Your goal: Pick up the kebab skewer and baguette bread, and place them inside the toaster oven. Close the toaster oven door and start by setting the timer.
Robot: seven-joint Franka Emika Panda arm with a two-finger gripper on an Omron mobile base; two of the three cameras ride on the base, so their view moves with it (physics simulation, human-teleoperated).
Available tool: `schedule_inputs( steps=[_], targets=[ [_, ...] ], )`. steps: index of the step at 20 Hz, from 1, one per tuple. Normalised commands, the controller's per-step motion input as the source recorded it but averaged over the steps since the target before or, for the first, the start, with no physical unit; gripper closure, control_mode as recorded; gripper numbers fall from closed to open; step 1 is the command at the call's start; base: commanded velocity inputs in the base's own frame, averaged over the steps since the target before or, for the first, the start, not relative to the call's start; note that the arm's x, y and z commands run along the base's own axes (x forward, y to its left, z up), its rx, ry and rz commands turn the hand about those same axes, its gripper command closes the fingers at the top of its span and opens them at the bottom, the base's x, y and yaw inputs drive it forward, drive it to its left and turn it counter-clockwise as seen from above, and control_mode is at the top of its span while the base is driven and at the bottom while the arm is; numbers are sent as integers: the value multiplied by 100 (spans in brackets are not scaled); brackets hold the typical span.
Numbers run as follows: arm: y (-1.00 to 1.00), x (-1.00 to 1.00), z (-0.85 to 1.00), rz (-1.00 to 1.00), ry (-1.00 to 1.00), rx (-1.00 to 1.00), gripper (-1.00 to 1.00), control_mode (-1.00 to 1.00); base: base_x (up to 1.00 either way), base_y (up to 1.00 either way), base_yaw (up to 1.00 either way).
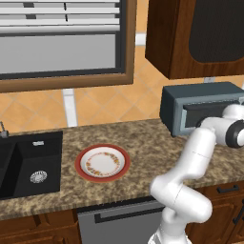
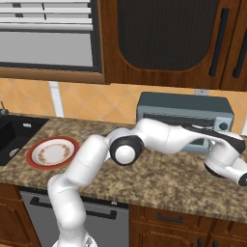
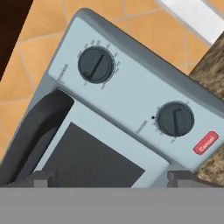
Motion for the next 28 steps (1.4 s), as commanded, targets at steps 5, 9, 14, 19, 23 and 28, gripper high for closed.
schedule_inputs(
  steps=[5,9,14,19,23,28],
  targets=[
    [-13,19,-9,-2,0,0,-100,-100,0,0,0],
    [-15,19,-2,-1,0,0,-100,-100,0,0,0],
    [-23,4,-9,0,0,0,-100,-100,0,0,0],
    [-12,0,-10,-1,0,0,-100,-100,0,0,0],
    [0,0,-3,-1,0,1,-100,-100,0,0,0],
    [0,4,-6,-2,0,0,-100,-100,0,0,0]
  ],
)
